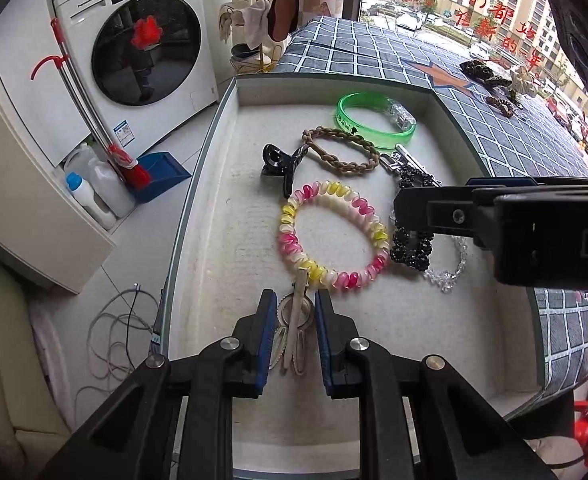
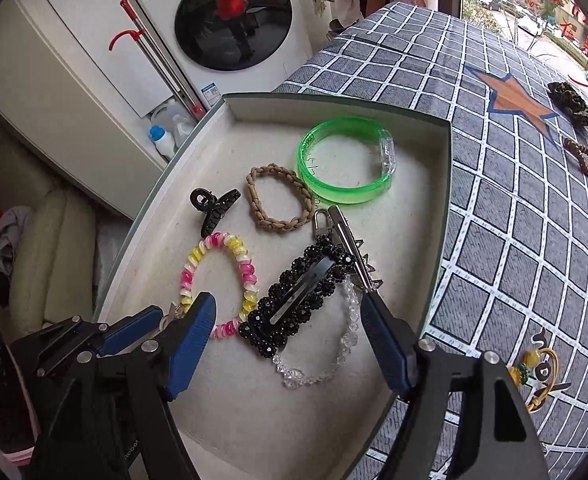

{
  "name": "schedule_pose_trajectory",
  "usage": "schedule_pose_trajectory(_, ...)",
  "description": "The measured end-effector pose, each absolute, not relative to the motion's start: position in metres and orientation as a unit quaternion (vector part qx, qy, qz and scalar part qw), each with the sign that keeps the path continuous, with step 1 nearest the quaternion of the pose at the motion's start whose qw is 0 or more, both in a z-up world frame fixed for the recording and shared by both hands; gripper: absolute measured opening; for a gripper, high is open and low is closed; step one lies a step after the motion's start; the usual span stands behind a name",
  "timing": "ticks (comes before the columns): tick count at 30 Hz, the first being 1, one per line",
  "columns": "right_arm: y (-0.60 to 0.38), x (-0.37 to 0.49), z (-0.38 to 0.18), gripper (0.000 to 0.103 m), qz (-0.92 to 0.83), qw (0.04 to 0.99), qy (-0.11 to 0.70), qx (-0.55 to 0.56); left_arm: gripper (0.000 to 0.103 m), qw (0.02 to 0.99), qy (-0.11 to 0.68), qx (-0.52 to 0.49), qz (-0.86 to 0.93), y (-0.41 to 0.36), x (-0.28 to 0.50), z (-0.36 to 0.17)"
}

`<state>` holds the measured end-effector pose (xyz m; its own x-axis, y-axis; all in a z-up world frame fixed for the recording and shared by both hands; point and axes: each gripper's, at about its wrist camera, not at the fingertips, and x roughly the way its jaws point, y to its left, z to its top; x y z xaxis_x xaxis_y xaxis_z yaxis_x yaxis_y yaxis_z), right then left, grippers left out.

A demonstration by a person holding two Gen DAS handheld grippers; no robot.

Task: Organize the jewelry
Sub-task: 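Open the left tool releasing the hairpin while the right tool releases the black clip in the tray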

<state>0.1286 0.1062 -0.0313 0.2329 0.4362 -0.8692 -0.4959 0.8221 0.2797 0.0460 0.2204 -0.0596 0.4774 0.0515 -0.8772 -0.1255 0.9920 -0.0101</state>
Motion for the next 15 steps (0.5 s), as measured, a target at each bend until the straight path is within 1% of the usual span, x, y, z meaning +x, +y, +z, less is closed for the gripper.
schedule_pose_trajectory(6, 0.080, 0.125, -0.014, 0.080, 0.297, 0.795, 0.529, 0.010, 0.026, 0.861, 0.504, -0.035, 0.055, 0.216, 0.044, -0.052)
schedule_pose_trajectory(7, 0.074, 0.125, -0.012, 0.080, 0.294, 0.798, 0.526, 0.014, 0.032, 0.862, 0.503, -0.033, 0.055, 0.215, 0.044, -0.051)
schedule_pose_trajectory(8, 0.068, 0.124, -0.010, 0.080, 0.291, 0.800, 0.525, 0.018, 0.062, 0.863, 0.501, -0.032, 0.055, 0.213, 0.044, -0.049)
schedule_pose_trajectory(10, 0.054, 0.120, -0.007, 0.080, 0.285, 0.805, 0.520, 0.029, 0.099, 0.872, 0.484, -0.030, 0.063, 0.211, 0.040, -0.042)
schedule_pose_trajectory(11, 0.045, 0.118, -0.005, 0.080, 0.280, 0.807, 0.518, 0.033, 0.100, 0.878, 0.473, -0.026, 0.065, 0.208, 0.038, -0.038)
schedule_pose_trajectory(15, 0.011, 0.113, -0.002, 0.080, 0.258, 0.818, 0.512, 0.049, 0.100, 0.881, 0.471, -0.017, 0.055, 0.199, 0.039, -0.030)
